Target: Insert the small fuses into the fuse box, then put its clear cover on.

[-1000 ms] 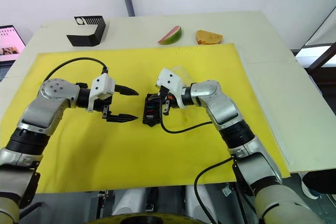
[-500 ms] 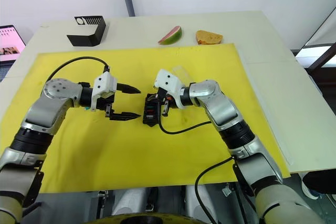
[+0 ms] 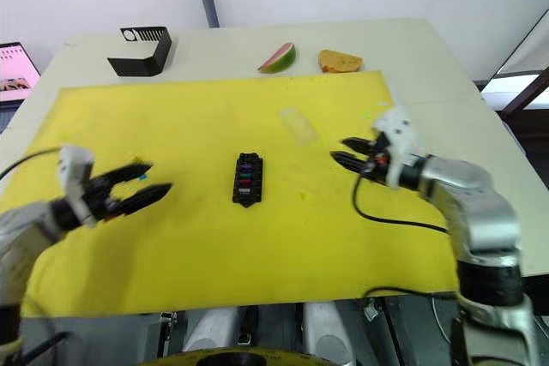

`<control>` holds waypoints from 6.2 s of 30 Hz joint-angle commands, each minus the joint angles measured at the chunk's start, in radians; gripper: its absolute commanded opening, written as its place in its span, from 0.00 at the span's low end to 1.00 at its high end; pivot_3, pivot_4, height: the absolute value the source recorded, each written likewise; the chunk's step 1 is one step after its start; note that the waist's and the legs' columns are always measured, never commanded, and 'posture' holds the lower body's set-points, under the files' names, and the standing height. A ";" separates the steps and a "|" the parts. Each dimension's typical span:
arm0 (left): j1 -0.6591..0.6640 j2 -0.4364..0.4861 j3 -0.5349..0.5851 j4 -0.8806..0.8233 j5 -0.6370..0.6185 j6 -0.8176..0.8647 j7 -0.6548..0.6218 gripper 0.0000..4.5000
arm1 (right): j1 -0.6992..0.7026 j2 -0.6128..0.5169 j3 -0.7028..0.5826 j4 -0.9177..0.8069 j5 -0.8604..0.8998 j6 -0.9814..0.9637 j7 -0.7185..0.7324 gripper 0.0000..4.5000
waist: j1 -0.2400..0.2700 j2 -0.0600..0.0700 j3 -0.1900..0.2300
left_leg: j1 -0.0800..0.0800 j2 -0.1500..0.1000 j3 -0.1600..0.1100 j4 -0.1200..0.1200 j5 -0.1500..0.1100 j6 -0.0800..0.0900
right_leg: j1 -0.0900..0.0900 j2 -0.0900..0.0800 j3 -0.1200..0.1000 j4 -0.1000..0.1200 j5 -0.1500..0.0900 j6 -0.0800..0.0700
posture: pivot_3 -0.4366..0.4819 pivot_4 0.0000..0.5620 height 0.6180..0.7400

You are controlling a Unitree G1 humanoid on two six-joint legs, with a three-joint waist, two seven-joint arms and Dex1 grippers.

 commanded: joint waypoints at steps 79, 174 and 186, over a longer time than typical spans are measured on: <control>-0.750 0.077 -0.131 1.017 -0.036 0.634 -0.041 0.71 | -0.428 0.099 0.495 -0.070 0.127 -0.040 0.104 1.00 | 0.030 -0.005 0.000 | 0.013 -0.001 -0.003 -0.012 0.002 -0.004 | 0.014 -0.002 -0.003 -0.014 0.000 0.000 | 0.48 0.27 1.00; -1.033 -0.518 0.048 0.384 -0.772 0.541 0.638 0.00 | -0.534 0.591 0.065 0.038 0.762 0.186 -0.776 0.62 | 0.000 -0.004 -0.003 | 0.012 -0.001 -0.003 -0.013 0.006 -0.012 | 0.012 -0.001 -0.003 -0.012 0.000 0.000 | 0.48 0.27 1.00; -1.009 -0.491 -0.008 0.391 -0.813 0.493 0.636 0.00 | -0.538 0.583 0.063 0.039 0.828 0.169 -0.797 0.34 | 0.000 -0.004 -0.003 | 0.012 -0.001 -0.003 -0.013 0.006 -0.011 | 0.012 -0.001 -0.003 -0.012 0.000 0.000 | 0.48 0.27 1.00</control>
